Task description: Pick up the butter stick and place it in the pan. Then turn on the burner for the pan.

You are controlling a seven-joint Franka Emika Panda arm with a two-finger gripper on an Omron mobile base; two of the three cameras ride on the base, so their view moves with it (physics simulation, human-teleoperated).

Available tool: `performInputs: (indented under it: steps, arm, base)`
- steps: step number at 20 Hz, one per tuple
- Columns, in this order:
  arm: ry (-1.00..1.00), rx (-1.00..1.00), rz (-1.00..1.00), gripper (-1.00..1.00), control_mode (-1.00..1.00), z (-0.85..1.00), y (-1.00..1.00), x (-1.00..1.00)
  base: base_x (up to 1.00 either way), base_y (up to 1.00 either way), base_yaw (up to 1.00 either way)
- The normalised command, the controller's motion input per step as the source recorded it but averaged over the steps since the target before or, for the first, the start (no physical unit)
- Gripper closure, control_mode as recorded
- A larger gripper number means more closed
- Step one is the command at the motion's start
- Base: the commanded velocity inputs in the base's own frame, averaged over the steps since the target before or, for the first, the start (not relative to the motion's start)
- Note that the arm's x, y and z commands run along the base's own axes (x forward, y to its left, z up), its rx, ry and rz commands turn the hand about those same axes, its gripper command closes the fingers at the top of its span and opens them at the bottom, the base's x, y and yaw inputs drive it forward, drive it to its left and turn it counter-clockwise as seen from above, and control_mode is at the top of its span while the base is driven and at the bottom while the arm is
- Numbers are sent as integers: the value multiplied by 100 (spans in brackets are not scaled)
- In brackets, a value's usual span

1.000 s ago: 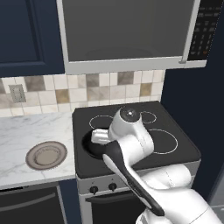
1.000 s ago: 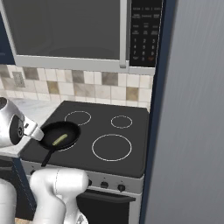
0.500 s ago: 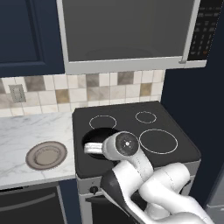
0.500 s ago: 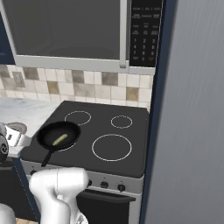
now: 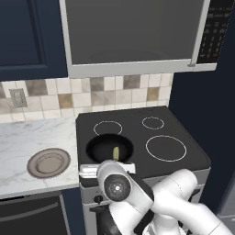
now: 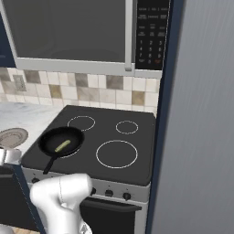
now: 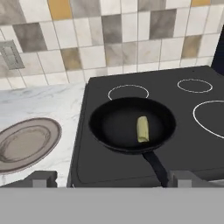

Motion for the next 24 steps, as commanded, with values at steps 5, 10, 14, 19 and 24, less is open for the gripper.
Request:
performInputs:
  steps: [5,10,14,19,24]
  arm:
    - [-19,0,1,-100,-100,-48,0,-5]
    - [-16,0,3,-100,-100,-46,0,-1]
    - [-7,0,4,-100,-100,-37,-1,0]
    - [-3,0,5,-100,-100,-41,-2,0]
    - [0,0,7,-100,-100,-46,-2,0]
  base:
    - [0,0,0]
    - [0,0,0]
    - [0,0,0]
    - [0,0,0]
    - [0,0,0]
